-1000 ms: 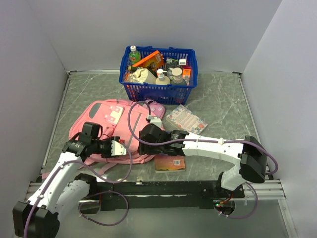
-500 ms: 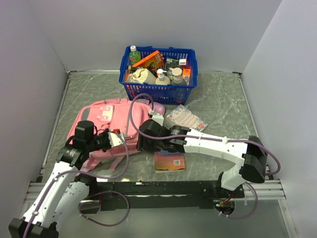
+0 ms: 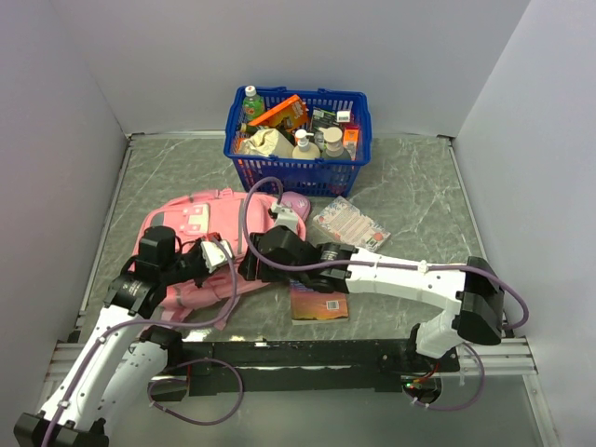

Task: Pack the student bag
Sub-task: Zip the student bag at the center of the board.

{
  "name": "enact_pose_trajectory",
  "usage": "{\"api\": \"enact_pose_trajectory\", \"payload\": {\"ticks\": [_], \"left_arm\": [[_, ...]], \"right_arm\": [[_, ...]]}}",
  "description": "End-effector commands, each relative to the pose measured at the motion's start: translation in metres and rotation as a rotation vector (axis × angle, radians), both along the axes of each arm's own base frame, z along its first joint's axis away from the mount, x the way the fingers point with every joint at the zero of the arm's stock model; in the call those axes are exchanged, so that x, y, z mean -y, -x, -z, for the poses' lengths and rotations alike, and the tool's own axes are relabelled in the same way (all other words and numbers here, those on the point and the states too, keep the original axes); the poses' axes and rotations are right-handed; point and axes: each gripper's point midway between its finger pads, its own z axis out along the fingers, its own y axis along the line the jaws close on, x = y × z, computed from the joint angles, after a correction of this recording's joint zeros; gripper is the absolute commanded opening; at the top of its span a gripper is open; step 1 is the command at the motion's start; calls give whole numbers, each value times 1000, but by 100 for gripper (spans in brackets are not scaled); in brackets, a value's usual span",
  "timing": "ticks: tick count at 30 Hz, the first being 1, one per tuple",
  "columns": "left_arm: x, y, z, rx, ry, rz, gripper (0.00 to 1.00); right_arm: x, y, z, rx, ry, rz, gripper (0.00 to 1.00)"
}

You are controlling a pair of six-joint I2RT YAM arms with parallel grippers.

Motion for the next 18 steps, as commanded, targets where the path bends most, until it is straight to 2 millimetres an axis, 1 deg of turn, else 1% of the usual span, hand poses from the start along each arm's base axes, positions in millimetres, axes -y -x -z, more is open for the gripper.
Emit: {"api": "enact_pose_trajectory", "payload": {"ticks": [1,3,4,6,7,8,9,10,15,16,18], "left_arm": [[16,-8,-55,122,113,35,1],[16,-8,-57,116,120,32,1],[17,-7,-58,115,123,33,1],[17,-6,-61,112,131,35,1],[18,-5,-62,108,133,37,1],[19,-3,-63,102,140,48,1],[20,-2,-63,97,145,51,1],[20,-1,-61,86,147,50,1],[18,1,-44,59,126,43,1],[18,2,-39,52,123,43,1],[18,2,-37,52,123,43,1]], "right_arm": [[-12,-1,8,62,-45,-35,61],[-13,-1,11,77,-56,-43,60],[-11,-1,18,72,-45,-37,60],[-9,-2,25,67,-32,-25,59],[-5,-3,32,60,-20,-15,59],[-8,-4,28,72,-46,-15,58],[-8,-4,27,77,-56,-16,58],[-8,-4,23,91,-74,-16,57],[-12,-2,-14,150,-166,-38,57],[-12,-1,-18,153,-181,-46,57],[-13,2,-22,160,-194,-53,57]]}}
